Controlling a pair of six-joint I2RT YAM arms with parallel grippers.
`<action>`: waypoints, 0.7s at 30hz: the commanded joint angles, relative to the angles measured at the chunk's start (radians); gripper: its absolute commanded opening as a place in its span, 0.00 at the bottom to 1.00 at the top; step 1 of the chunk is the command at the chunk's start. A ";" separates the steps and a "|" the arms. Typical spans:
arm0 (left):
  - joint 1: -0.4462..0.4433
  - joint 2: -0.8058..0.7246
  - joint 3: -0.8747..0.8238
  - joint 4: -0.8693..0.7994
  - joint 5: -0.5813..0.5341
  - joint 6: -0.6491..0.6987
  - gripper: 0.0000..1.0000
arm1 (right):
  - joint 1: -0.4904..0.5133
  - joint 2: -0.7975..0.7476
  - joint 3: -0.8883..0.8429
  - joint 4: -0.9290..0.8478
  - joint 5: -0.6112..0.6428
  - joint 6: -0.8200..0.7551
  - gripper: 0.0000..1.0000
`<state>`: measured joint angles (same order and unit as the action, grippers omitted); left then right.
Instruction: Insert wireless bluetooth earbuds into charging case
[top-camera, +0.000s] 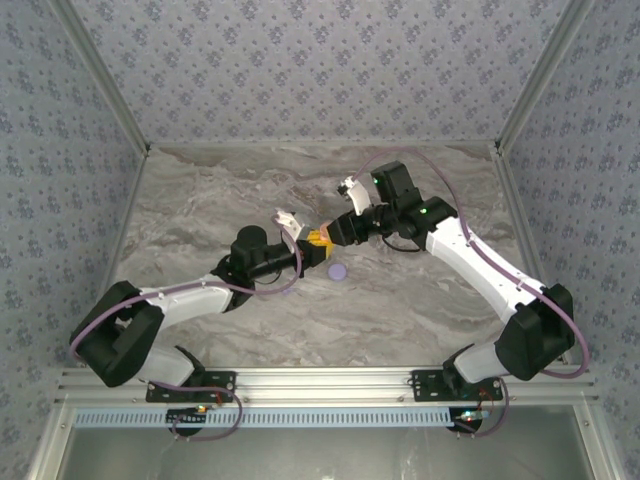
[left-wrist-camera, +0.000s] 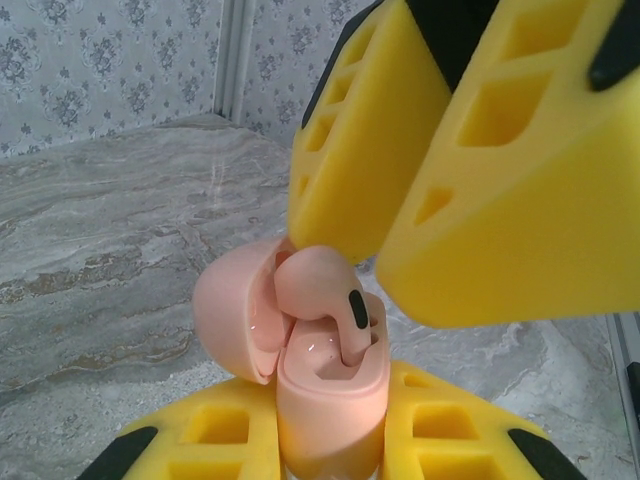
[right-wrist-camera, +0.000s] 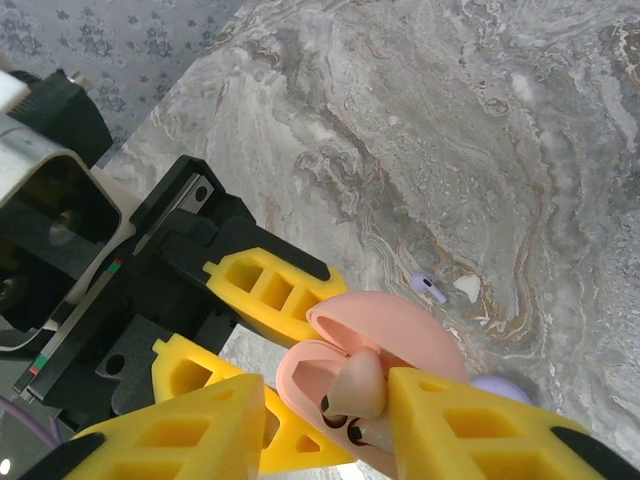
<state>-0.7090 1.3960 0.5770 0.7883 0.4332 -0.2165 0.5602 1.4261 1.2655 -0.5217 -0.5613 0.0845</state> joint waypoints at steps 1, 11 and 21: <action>-0.004 -0.039 0.025 0.027 -0.013 0.026 0.16 | 0.013 -0.023 0.034 -0.055 0.019 -0.012 0.41; -0.004 -0.046 0.026 -0.015 -0.044 0.043 0.16 | 0.028 -0.060 0.033 -0.054 0.163 0.004 0.45; -0.003 -0.058 0.021 -0.016 -0.017 0.055 0.15 | 0.030 -0.052 0.034 -0.061 0.243 0.026 0.28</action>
<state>-0.7090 1.3754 0.5774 0.7513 0.3969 -0.1795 0.5835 1.3788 1.2690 -0.5560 -0.3489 0.1013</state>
